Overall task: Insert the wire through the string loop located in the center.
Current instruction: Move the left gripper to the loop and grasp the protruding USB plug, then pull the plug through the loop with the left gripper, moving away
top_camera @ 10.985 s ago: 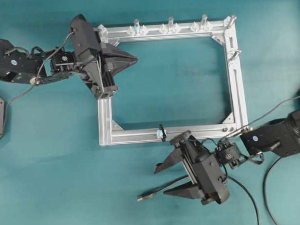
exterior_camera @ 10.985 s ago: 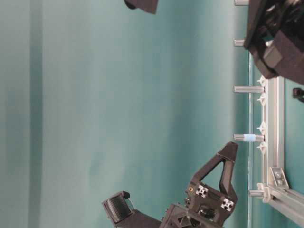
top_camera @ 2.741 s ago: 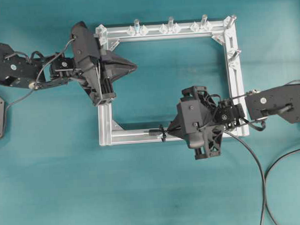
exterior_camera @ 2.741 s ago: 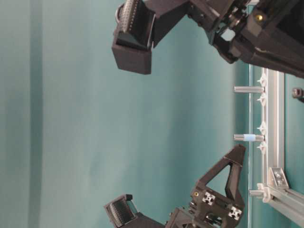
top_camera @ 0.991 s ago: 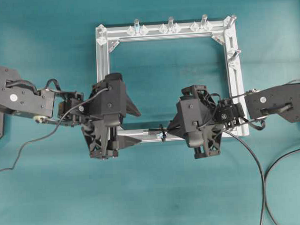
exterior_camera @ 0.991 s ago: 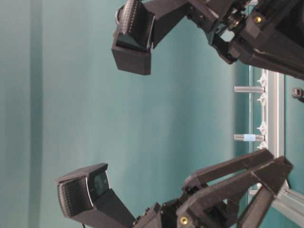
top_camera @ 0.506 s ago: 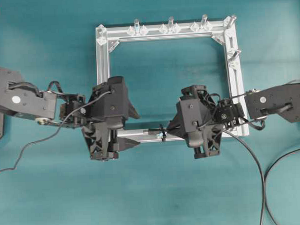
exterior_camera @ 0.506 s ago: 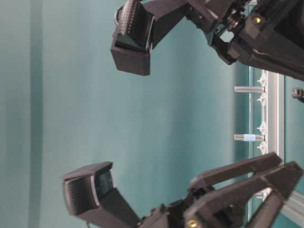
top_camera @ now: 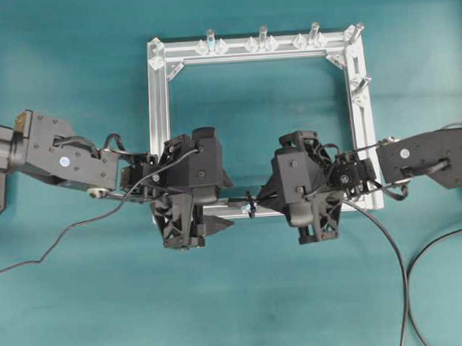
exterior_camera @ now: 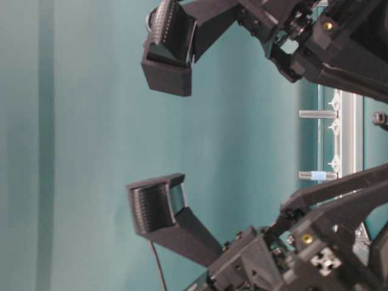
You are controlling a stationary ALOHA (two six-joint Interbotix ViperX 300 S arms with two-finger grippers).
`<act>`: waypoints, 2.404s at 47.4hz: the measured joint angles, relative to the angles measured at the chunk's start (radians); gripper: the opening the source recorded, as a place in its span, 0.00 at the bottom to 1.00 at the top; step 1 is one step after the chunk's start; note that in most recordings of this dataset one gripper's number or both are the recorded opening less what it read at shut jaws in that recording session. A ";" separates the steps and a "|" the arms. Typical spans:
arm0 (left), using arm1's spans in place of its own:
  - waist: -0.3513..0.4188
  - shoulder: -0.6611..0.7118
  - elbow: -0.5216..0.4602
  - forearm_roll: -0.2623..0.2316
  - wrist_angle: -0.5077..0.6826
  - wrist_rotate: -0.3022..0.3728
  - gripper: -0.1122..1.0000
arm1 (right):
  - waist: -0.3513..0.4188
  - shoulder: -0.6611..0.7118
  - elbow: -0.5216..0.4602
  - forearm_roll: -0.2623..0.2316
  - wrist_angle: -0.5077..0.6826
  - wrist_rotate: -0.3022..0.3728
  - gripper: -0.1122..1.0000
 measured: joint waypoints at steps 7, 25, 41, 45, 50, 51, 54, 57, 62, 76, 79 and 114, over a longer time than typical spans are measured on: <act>0.000 0.023 -0.002 0.000 -0.020 0.000 0.88 | 0.000 0.000 0.000 0.002 0.000 0.000 0.17; 0.000 0.049 -0.003 0.002 -0.041 0.003 0.88 | 0.000 0.000 0.002 0.002 0.000 0.000 0.17; 0.011 0.049 -0.002 0.003 -0.043 0.003 0.68 | 0.000 0.000 0.000 0.000 0.000 0.000 0.17; 0.012 0.049 -0.002 0.003 -0.041 0.009 0.47 | 0.000 0.000 0.000 0.002 0.000 0.000 0.17; 0.012 0.049 -0.002 0.003 -0.044 0.026 0.26 | -0.002 0.000 0.000 0.002 0.000 0.000 0.17; 0.012 0.049 -0.002 0.003 -0.046 0.029 0.26 | -0.002 0.000 0.000 0.002 0.000 0.000 0.17; 0.014 0.048 -0.002 0.003 -0.051 0.034 0.26 | -0.002 0.000 0.000 0.000 0.000 0.000 0.17; 0.015 0.049 -0.002 0.003 -0.052 0.043 0.26 | -0.002 0.000 0.002 0.000 0.000 0.002 0.17; 0.018 0.048 -0.002 0.003 -0.052 0.051 0.26 | -0.003 0.000 0.000 0.002 0.000 0.002 0.17; 0.021 0.049 -0.002 0.003 -0.052 0.054 0.26 | -0.005 0.000 0.000 0.002 -0.008 0.000 0.17; 0.020 0.049 -0.002 0.002 -0.052 0.054 0.26 | -0.005 0.000 0.002 0.000 -0.012 0.000 0.17; 0.020 0.049 -0.002 0.003 -0.052 0.054 0.26 | -0.003 0.000 0.000 0.002 -0.017 0.011 0.17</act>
